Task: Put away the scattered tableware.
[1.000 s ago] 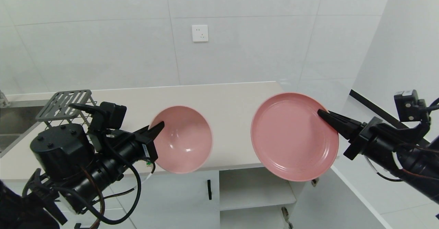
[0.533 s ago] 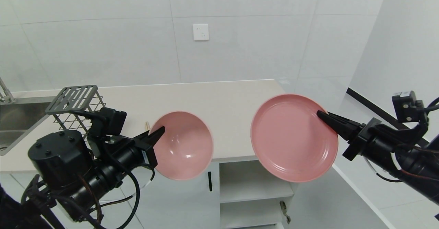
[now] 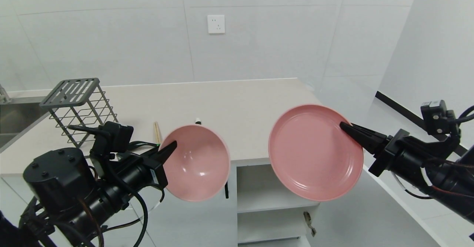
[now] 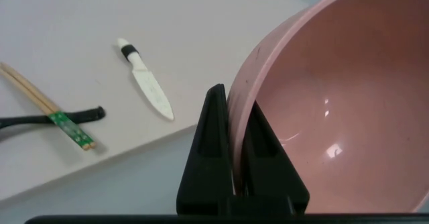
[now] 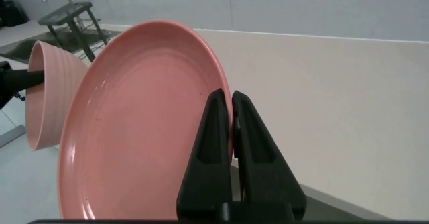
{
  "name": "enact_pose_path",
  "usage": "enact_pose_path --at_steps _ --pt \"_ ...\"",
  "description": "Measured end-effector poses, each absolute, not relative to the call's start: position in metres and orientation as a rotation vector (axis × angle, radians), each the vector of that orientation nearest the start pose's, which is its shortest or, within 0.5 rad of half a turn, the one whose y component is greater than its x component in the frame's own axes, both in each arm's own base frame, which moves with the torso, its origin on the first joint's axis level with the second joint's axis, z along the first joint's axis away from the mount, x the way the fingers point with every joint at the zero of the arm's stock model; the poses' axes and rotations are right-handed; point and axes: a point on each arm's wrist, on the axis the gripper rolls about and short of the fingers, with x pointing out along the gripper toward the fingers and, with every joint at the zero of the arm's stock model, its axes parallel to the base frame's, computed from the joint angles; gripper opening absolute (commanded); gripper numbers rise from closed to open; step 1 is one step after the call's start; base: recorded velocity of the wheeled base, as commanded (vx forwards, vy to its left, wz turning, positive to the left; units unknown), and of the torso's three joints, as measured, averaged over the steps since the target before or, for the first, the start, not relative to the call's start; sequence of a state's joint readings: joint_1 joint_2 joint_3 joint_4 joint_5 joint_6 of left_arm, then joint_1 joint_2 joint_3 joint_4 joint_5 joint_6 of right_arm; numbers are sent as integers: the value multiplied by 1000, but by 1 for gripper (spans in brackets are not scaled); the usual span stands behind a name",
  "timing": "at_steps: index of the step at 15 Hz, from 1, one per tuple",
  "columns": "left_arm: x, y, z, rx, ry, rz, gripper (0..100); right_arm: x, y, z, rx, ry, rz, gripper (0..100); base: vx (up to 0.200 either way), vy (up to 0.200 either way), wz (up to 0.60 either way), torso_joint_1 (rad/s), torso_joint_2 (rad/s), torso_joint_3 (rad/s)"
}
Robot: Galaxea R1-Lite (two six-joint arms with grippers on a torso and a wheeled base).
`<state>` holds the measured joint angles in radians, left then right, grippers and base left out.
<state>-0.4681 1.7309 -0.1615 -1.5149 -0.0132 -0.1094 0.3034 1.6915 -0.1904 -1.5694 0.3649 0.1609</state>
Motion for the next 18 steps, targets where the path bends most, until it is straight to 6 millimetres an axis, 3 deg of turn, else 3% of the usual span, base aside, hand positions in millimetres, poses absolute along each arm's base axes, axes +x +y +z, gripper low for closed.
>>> enact_pose_path --at_steps 18 --pt "192 -114 91 -71 180 -534 0 213 76 122 155 51 670 0 0 0 0 -225 506 280"
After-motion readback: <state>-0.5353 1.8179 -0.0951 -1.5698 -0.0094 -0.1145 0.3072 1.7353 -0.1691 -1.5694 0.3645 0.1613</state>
